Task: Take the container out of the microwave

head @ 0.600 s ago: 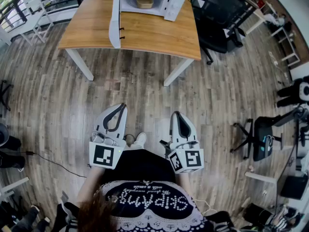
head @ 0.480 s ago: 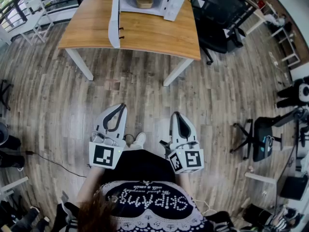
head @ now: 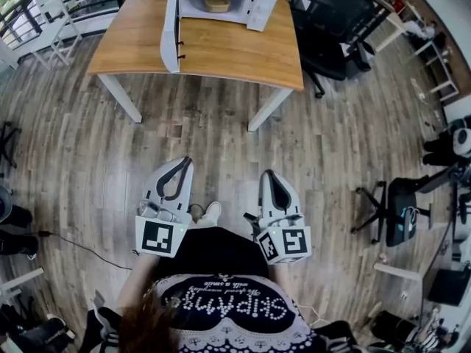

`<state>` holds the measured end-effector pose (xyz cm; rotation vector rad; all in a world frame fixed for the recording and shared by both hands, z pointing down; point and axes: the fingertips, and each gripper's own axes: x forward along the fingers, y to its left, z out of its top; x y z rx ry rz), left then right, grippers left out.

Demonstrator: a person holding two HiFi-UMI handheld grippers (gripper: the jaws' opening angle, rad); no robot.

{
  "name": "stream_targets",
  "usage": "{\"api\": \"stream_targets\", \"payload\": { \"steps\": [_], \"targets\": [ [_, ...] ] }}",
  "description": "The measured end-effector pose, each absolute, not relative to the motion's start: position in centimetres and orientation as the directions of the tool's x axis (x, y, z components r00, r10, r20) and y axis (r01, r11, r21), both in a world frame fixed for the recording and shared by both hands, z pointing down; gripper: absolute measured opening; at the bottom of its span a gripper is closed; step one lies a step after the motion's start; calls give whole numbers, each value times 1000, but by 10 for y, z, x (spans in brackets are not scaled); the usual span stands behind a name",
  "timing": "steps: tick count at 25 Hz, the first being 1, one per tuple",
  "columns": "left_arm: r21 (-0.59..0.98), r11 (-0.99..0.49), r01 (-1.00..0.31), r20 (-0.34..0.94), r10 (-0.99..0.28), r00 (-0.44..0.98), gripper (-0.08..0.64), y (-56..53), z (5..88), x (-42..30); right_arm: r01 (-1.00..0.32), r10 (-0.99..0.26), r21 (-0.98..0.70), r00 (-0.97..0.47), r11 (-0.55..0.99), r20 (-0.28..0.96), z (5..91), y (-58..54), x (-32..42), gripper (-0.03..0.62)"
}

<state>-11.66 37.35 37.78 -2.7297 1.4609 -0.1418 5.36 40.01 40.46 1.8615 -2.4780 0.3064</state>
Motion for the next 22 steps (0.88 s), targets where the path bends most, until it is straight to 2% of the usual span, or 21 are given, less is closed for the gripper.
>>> {"api": "stream_targets", "payload": {
  "steps": [4, 9, 22],
  "targets": [
    [-80, -551, -831, 57, -835, 548, 37, 373, 377, -111, -952, -948, -140, -290, 272, 132, 403, 399, 60, 35],
    [-86, -543, -835, 60, -840, 539, 37, 372, 375, -104, -934, -942, -168, -329, 314, 67, 393, 398, 68, 37],
    [-92, -541, -836, 59, -841, 538, 37, 371, 380, -94, -950, -959, -181, -273, 256, 80, 403, 408, 95, 37]
  ]
}}
